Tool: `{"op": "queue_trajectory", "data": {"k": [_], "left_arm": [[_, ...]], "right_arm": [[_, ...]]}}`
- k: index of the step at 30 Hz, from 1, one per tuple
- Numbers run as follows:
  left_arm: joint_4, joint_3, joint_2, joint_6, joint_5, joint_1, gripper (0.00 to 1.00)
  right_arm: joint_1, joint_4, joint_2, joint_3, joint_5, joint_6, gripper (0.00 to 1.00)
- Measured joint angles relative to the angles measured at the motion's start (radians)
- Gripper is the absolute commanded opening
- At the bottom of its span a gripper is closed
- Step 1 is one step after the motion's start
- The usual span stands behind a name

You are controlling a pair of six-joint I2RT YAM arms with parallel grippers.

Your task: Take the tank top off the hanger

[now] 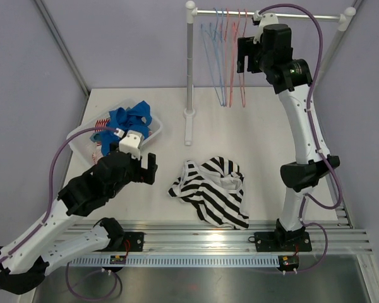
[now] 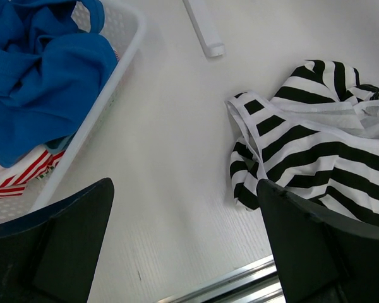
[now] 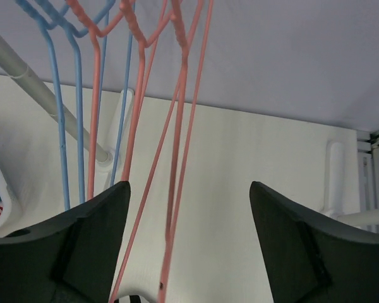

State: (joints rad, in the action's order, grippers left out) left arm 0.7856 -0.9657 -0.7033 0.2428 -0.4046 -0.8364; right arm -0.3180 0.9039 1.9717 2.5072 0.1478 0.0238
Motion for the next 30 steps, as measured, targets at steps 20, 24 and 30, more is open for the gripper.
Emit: {"op": "queue_trajectory", "data": {"k": [20,24,30], "left_arm": [[-0.329,-0.039,-0.669,0.212,0.158,-0.230,0.99],[-0.387,-0.039,-0.800,0.218,0.192,-0.273,0.99],[-0.461,-0.063,-1.011,0.235,0.218,-0.291,0.99]], "right_arm": [[0.001,-0.220,-1.097,-0.975,-0.269,-0.183,1.00],[0.001,-0.225,-1.122,-1.057,-0.326,-0.201,0.99],[0.001,-0.216,-1.131,-1.154,-0.373,-0.212,1.00]]}}
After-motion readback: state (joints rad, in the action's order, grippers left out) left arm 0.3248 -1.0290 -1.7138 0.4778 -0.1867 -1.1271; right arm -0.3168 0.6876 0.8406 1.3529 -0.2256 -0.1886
